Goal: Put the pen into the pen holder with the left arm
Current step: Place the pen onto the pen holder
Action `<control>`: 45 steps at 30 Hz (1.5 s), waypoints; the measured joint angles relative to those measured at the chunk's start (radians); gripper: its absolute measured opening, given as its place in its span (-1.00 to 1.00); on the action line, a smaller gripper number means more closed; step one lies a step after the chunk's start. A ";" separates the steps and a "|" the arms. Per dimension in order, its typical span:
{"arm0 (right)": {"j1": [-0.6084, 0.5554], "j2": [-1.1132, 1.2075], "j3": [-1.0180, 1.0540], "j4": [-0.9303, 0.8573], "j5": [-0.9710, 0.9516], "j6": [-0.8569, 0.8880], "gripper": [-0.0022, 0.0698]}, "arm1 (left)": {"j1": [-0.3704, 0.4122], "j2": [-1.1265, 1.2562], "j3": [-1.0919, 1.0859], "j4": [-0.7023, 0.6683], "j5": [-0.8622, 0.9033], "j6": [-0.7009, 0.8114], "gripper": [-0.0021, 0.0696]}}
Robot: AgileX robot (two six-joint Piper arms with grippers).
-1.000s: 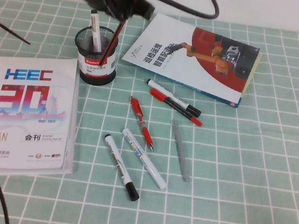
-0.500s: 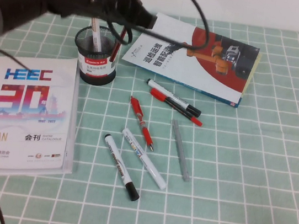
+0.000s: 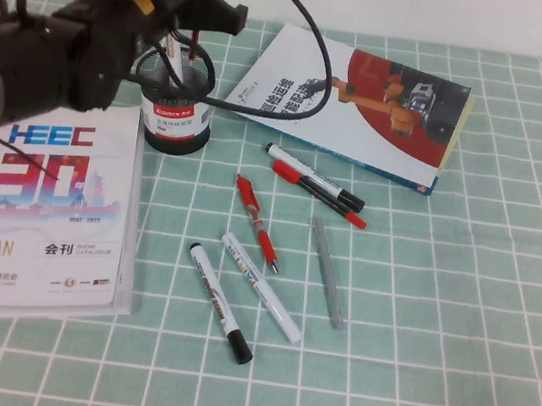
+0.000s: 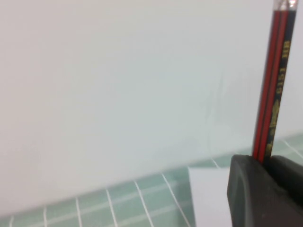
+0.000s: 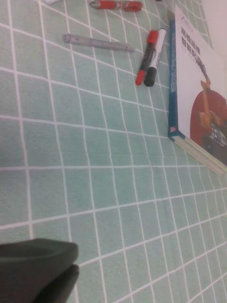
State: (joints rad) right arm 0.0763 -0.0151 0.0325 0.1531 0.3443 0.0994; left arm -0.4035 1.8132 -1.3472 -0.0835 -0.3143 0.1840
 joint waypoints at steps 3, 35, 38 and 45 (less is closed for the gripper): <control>0.000 0.000 0.000 0.000 0.000 0.000 -1.00 | 0.009 0.030 0.000 0.000 -0.067 -0.007 -0.88; 0.000 0.000 0.000 0.000 0.000 0.000 -1.00 | 0.110 0.241 0.000 -0.038 -0.233 -0.172 -0.88; 0.000 0.000 0.000 0.000 0.000 0.000 -1.00 | 0.110 0.253 0.000 -0.039 -0.233 -0.172 -0.88; 0.000 0.000 0.000 0.000 0.000 0.000 -1.00 | 0.110 0.266 0.000 -0.040 -0.224 -0.172 -0.88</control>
State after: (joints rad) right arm 0.0763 -0.0151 0.0325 0.1531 0.3443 0.0994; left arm -0.2932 2.0795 -1.3472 -0.1238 -0.5379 0.0118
